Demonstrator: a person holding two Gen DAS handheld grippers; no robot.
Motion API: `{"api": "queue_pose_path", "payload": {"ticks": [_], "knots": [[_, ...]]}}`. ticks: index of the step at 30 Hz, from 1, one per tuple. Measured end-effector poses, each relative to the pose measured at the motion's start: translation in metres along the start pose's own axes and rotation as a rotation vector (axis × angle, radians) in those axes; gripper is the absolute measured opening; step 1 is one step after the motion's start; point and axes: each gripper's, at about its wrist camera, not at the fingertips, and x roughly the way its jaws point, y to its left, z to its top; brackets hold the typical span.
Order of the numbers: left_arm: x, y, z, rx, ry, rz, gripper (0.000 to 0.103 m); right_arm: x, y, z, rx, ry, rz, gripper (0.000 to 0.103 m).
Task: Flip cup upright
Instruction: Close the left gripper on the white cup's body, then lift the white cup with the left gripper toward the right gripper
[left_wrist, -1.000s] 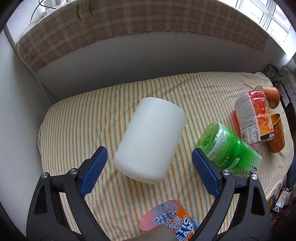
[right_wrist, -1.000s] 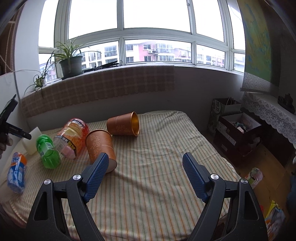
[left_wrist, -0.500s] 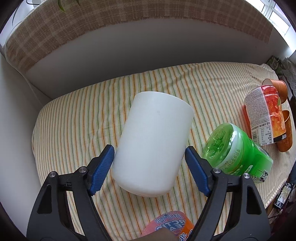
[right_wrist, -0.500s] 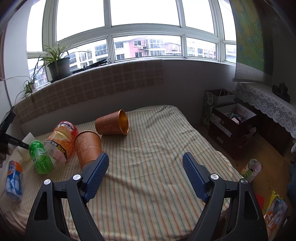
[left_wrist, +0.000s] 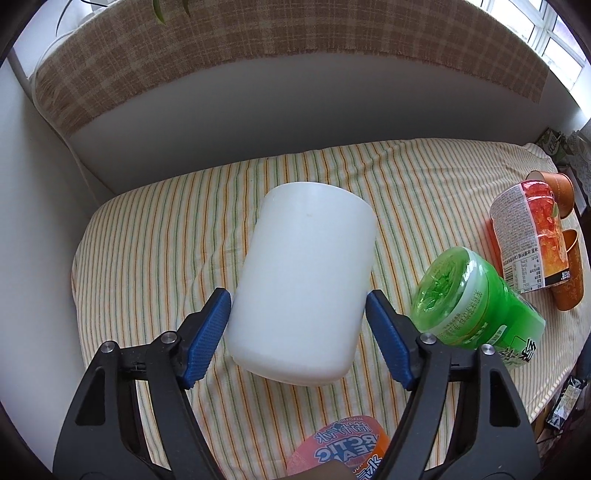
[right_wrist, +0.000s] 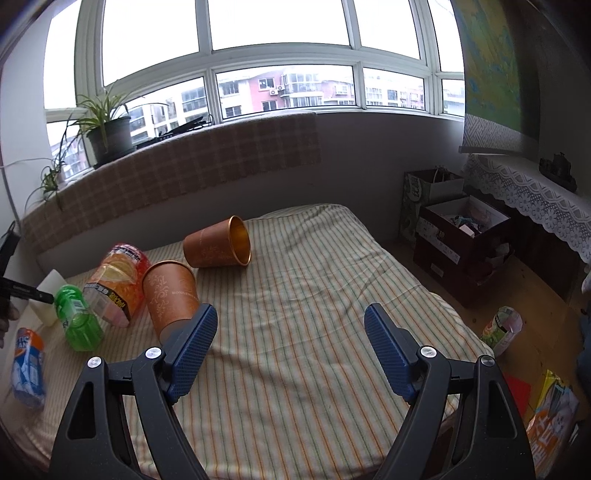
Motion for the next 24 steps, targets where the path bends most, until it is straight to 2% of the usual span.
{"api": "queue_pose_path", "payload": {"ticks": [8, 14, 24], "knots": [[-0.024, 0.008, -0.008, -0.027, -0.050, 0.002, 0.075, 0.000, 0.001, -0.003, 0.002, 0.005, 0.003, 0.082], [-0.004, 0.005, -0.016, 0.003, 0.029, -0.019, 0.074, -0.003, -0.001, -0.004, 0.020, 0.003, 0.007, 0.082], [0.012, 0.004, -0.004, 0.019, 0.050, -0.009, 0.077, -0.005, -0.012, -0.003, 0.046, 0.004, -0.019, 0.082]]}}
